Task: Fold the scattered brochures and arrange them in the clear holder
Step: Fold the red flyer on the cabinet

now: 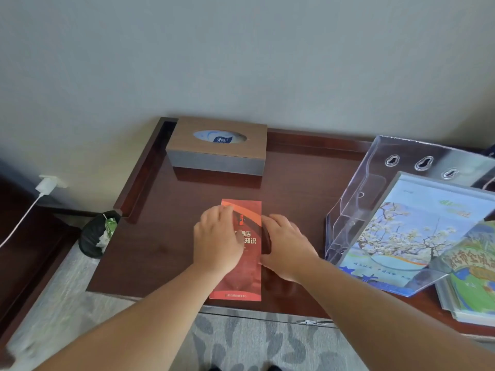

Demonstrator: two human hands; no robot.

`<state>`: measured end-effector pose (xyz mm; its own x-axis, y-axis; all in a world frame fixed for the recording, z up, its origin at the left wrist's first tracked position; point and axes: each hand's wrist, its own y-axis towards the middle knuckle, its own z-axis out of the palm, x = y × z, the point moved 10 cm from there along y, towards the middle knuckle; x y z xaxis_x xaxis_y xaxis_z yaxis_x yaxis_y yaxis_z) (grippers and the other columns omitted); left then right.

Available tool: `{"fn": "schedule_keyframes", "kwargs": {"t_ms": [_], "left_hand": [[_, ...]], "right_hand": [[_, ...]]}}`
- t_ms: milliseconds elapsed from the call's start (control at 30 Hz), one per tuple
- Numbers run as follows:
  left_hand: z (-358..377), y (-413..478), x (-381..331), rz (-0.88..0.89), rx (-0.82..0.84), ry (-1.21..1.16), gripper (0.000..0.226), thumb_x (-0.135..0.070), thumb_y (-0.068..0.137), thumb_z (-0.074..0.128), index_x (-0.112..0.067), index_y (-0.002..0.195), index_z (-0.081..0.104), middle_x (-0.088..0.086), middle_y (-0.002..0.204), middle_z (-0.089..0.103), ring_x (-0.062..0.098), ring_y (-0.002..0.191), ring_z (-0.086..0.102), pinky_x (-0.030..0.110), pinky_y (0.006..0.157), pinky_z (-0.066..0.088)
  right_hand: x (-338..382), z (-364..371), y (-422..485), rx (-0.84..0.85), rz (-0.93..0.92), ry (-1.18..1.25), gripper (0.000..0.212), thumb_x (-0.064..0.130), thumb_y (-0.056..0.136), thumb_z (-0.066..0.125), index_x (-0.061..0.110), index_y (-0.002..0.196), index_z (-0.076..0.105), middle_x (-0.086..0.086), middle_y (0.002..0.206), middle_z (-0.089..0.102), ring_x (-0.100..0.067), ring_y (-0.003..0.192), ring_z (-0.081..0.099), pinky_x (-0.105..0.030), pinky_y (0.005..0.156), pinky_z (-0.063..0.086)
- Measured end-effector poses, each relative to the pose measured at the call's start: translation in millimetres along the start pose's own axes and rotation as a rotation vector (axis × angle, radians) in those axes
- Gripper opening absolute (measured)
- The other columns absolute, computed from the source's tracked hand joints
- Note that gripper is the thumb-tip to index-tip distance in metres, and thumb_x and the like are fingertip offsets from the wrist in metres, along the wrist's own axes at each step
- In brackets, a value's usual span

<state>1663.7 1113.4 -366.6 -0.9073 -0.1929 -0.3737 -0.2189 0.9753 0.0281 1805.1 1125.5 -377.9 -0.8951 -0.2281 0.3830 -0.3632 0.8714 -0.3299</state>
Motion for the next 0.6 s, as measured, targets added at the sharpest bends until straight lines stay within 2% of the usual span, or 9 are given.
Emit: {"fn": "schedule_keyframes", "kwargs": {"t_ms": [100,167,233,433,500,600], "left_hand": [[28,14,-25,0.134,0.105,0.056,0.062,-0.037,0.095,0.05,-0.016,0.15,0.027,0.009,0.158,0.025,0.027,0.148,0.013,0.041,0.119,0.014],[46,23,-32,0.16,0.155,0.086,0.065,-0.04,0.099,0.038,-0.014,0.154,0.015,0.01,0.163,0.01,0.025,0.15,0.0,0.042,0.122,0.003],[59,24,-31,0.189,0.172,0.177,0.067,-0.045,0.1,0.026,-0.012,0.155,0.006,0.012,0.163,0.0,0.026,0.15,-0.006,0.043,0.121,-0.001],[64,11,-30,0.265,0.187,0.273,0.069,-0.047,0.1,0.016,-0.007,0.154,0.002,0.017,0.162,-0.003,0.029,0.15,-0.008,0.046,0.121,0.001],[61,-3,-31,0.326,0.192,0.285,0.071,-0.048,0.098,0.008,-0.005,0.154,0.007,0.018,0.162,0.002,0.029,0.15,-0.005,0.046,0.121,0.002],[58,-30,-21,0.347,0.201,0.274,0.072,-0.051,0.098,0.008,-0.006,0.154,0.015,0.017,0.161,0.007,0.028,0.15,0.0,0.045,0.122,0.004]], "right_hand": [[4,3,23,0.107,-0.082,-0.222,0.115,0.046,0.076,0.076,0.022,0.157,-0.002,0.005,0.164,-0.006,-0.021,0.151,-0.003,-0.045,0.119,0.016],[5,6,34,0.173,-0.124,-0.307,0.123,0.048,0.073,0.078,0.021,0.156,-0.009,0.005,0.164,-0.012,-0.021,0.151,-0.009,-0.045,0.122,0.009],[3,11,40,0.247,-0.131,-0.345,0.125,0.051,0.073,0.078,0.021,0.155,-0.011,0.006,0.164,-0.013,-0.021,0.151,-0.01,-0.047,0.122,0.006],[3,18,44,0.332,-0.077,-0.436,0.121,0.052,0.076,0.075,0.02,0.156,-0.01,0.005,0.164,-0.015,-0.021,0.151,-0.009,-0.054,0.12,0.005],[2,18,43,0.345,-0.056,-0.44,0.12,0.051,0.077,0.075,0.019,0.156,-0.011,0.005,0.164,-0.016,-0.02,0.151,-0.009,-0.056,0.12,0.006],[2,19,42,0.368,-0.043,-0.462,0.121,0.053,0.079,0.073,0.017,0.155,-0.014,0.005,0.163,-0.019,-0.02,0.151,-0.01,-0.056,0.12,0.007]]}}
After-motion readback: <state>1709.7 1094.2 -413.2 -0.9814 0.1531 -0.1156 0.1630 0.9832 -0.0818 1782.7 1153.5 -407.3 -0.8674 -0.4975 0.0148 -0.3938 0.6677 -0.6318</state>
